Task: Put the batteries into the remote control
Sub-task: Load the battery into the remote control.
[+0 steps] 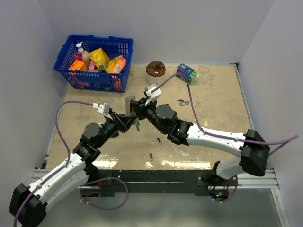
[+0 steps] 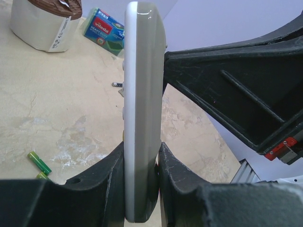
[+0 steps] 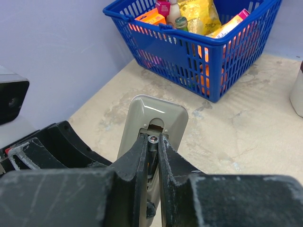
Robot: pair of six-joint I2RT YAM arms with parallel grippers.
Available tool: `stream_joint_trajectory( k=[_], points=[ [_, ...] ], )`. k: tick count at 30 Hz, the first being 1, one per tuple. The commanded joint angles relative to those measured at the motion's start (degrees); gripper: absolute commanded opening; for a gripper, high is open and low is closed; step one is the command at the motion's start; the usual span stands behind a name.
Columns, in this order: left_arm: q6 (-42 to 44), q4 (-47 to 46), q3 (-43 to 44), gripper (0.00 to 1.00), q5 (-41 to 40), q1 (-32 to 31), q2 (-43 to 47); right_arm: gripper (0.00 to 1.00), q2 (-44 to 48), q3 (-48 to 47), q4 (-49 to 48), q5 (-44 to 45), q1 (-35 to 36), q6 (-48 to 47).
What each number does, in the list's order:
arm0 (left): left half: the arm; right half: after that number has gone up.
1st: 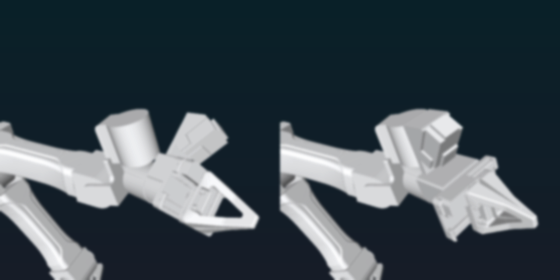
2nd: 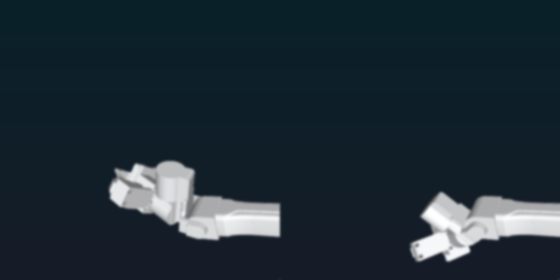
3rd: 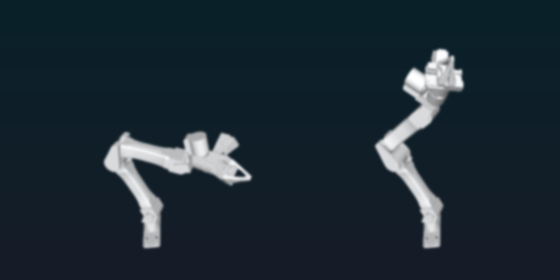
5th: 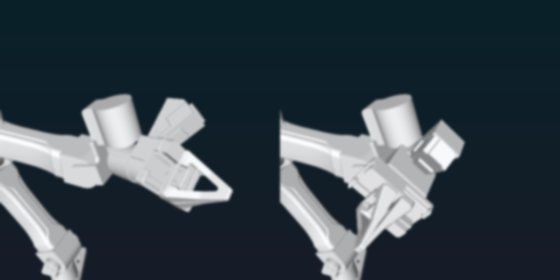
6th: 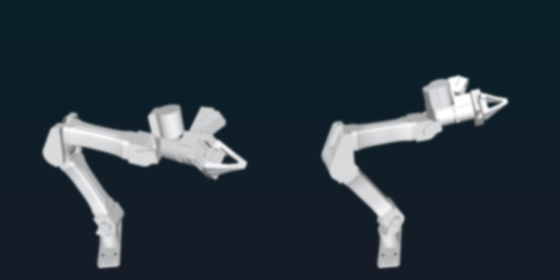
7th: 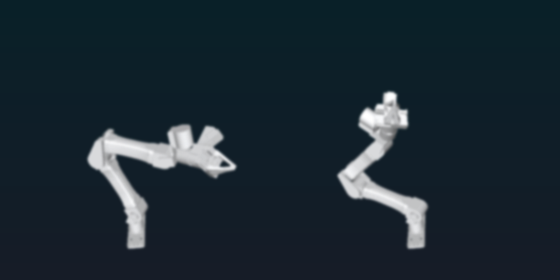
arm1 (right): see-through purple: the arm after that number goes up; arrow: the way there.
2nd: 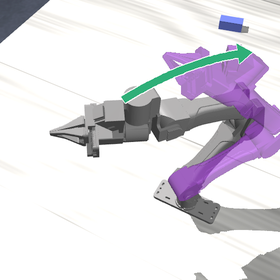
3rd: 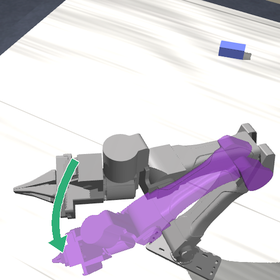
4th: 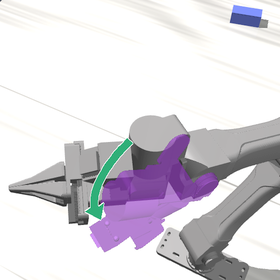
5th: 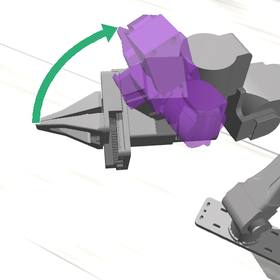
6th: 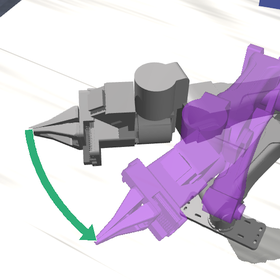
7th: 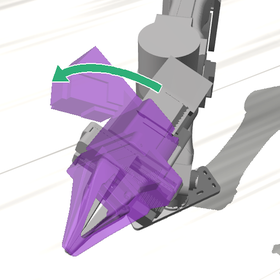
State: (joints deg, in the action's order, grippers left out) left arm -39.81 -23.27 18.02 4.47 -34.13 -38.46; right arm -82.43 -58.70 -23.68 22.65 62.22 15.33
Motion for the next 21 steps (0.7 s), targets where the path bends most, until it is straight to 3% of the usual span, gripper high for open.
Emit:
stream_joint_trajectory(
  k=[1,11,21],
  points=[
    [-2.46,-10.92,2.02,0.00,0.80,0.20,0.75,0.10,0.78,2.53,-0.22,2.31,-0.43,-2.06],
    [-4.22,-10.22,2.02,0.00,-0.16,0.12,0.75,0.11,1.40,4.29,-2.69,1.87,-0.52,-3.38],
    [-3.25,-11.10,1.67,0.00,1.24,0.20,0.84,0.24,0.96,3.33,-1.45,2.30,-0.43,-3.55]
  ],
)
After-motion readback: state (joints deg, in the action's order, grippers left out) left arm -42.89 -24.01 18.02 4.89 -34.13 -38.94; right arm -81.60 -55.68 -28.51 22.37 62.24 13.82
